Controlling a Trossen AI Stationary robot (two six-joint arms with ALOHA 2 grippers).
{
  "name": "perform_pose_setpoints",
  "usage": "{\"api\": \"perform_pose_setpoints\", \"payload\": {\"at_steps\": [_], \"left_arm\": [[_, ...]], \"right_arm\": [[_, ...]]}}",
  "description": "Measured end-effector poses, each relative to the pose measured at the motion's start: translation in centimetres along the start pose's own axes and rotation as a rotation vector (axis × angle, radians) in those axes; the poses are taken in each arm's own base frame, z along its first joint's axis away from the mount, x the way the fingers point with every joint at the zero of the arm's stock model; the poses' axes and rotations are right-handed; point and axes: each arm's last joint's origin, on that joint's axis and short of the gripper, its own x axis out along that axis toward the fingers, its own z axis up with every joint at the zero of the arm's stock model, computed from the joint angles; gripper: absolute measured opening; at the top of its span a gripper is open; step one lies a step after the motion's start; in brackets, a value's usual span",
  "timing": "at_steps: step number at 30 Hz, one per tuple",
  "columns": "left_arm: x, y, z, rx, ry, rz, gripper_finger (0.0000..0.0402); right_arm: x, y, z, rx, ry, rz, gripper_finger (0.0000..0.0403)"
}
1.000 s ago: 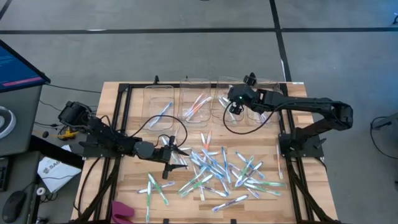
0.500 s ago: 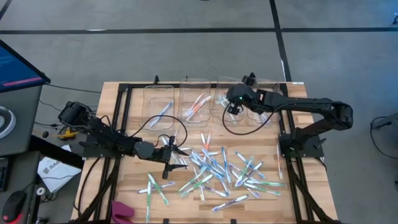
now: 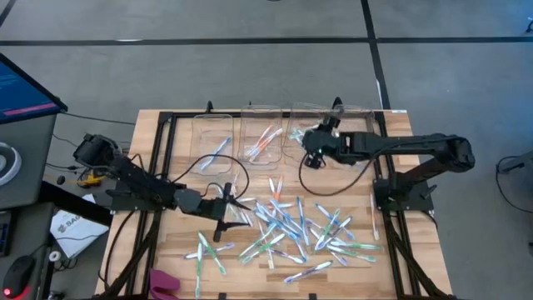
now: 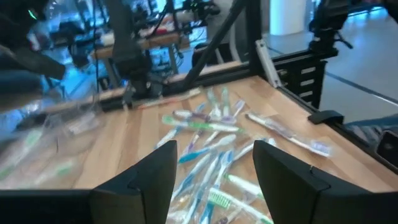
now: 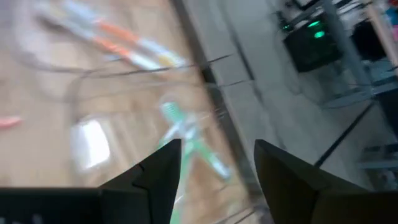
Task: Pick & Place Toothbrushes
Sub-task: Put the blue toothbrush into the left transparent bin
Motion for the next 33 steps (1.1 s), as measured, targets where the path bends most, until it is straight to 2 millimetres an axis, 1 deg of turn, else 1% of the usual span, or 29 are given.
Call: {"api": "perform_pose_setpoints", "payload": {"at_steps": [4, 8, 11, 14, 18, 22, 24, 26, 28, 30, 33], "left_arm": [[-1.1, -0.2, 1.2, 0.038, -0.024, -0.024, 0.0204], [-2.0, -0.1, 2.0, 0.031, -0.056, -0.032, 0.0204], [-2.6, 0.0, 1.3, 0.032, -0.038, -0.035, 0.0204], [-2.8, 0.0, 0.8, -0.016, -0.028, -0.034, 0.0204], [-3.0, 0.0, 0.2, -0.064, -0.008, -0.038, 0.0204], [-3.1, 0.0, -0.1, -0.066, -0.002, -0.039, 0.0204], [-3.1, 0.0, -0.1, -0.069, -0.009, -0.037, 0.0204], [-3.1, 0.1, 0.0, -0.073, -0.020, -0.032, 0.0204], [-3.1, 0.2, 0.2, -0.079, -0.037, -0.026, 0.0204], [-3.1, 0.3, 0.2, -0.081, -0.042, -0.024, 0.0204], [-3.1, 0.3, 0.2, -0.082, -0.045, -0.022, 0.0204]], "right_arm": [[-2.7, 2.0, -0.2, 0.046, 0.041, 0.108, 0.0185], [-5.2, 4.7, -0.9, 0.097, 0.087, 0.326, 0.0177], [-7.2, 6.7, -1.3, 0.122, 0.100, 0.491, 0.0173], [-9.3, 8.5, -1.8, 0.125, 0.103, 0.615, 0.0169], [-11.8, 10.4, -2.5, 0.120, 0.081, 0.704, 0.0166], [-13.6, 12.0, -2.7, 0.112, -0.009, 0.790, 0.0166], [-13.8, 12.8, -2.8, 0.130, -0.074, 0.815, 0.0165], [-13.6, 13.3, -3.0, 0.166, -0.120, 0.798, 0.0162], [-13.2, 13.6, -3.2, 0.240, -0.144, 0.763, 0.0159], [-12.3, 13.8, -3.6, 0.321, -0.133, 0.721, 0.0154], [-10.6, 13.7, -4.2, 0.432, -0.069, 0.669, 0.0148]]}}
